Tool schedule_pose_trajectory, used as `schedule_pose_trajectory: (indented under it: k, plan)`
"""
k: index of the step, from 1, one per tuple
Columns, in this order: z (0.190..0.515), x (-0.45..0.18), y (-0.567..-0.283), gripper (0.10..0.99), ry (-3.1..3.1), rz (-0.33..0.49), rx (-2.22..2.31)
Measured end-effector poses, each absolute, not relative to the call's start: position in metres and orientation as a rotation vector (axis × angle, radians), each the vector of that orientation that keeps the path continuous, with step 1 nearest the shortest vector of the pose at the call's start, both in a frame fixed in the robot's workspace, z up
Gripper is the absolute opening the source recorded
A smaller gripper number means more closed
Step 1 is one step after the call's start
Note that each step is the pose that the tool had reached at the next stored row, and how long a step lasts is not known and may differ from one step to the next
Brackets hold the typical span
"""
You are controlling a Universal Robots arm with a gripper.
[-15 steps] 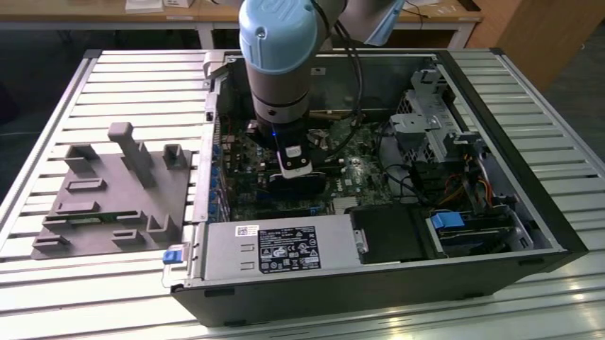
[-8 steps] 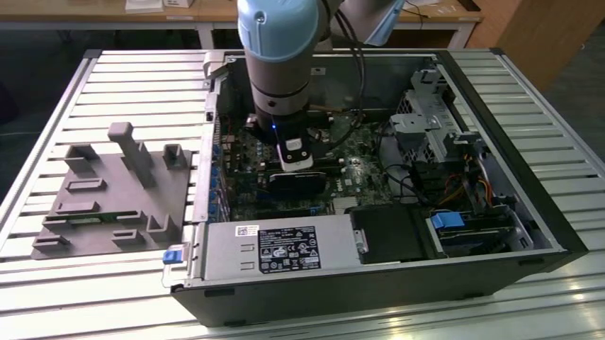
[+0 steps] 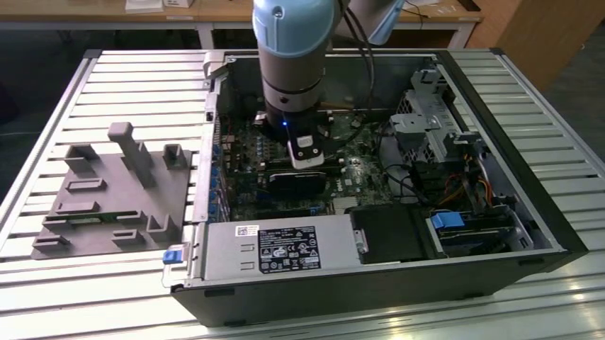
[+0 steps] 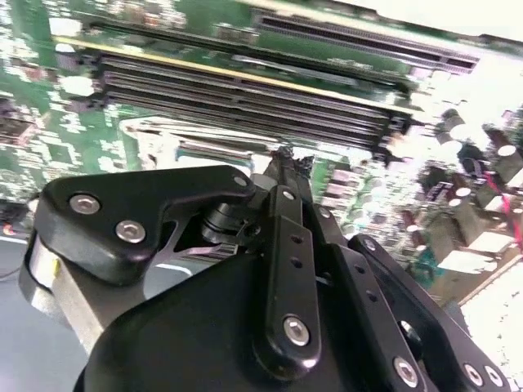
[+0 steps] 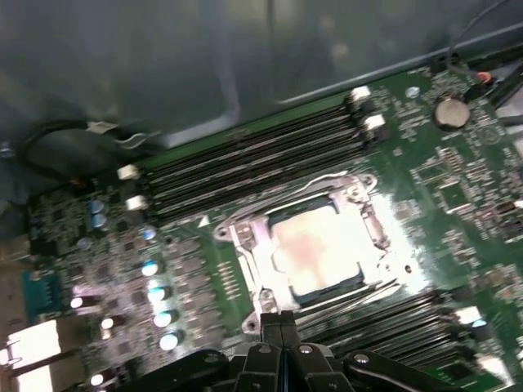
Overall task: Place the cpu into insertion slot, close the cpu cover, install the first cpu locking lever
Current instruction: 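Install the first cpu locking lever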
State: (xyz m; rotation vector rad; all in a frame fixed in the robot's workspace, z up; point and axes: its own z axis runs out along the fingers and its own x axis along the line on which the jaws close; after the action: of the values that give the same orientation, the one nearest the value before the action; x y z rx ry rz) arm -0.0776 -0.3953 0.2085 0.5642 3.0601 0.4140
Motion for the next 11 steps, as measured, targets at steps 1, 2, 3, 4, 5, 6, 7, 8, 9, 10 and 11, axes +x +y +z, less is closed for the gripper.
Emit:
schedule_pose_trajectory:
  k: [1, 2, 3, 4, 5, 6, 7, 8, 9, 10, 11]
  plan:
    - [0.209, -0.074, -0.395, 0.102, 3.060, 0.414, 0.564]
    - [0.209, -0.071, -0.395, 0.102, 3.061, 0.414, 0.565]
    - [0.209, -0.068, -0.395, 0.102, 3.061, 0.414, 0.565]
    - [0.209, -0.064, -0.395, 0.102, 3.061, 0.414, 0.565]
    - [0.209, -0.061, -0.395, 0.102, 3.061, 0.414, 0.565]
    - [0.209, -0.059, -0.395, 0.102, 3.062, 0.414, 0.565]
    - [0.209, -0.057, -0.395, 0.102, 3.062, 0.414, 0.565]
    - [0.209, -0.056, -0.395, 0.102, 3.062, 0.414, 0.565]
    - [0.209, -0.055, -0.394, 0.102, 3.062, 0.413, 0.565]
    - [0.209, -0.055, -0.392, 0.102, 3.062, 0.408, 0.565]
    - [0.209, -0.055, -0.390, 0.102, 3.062, 0.402, 0.565]
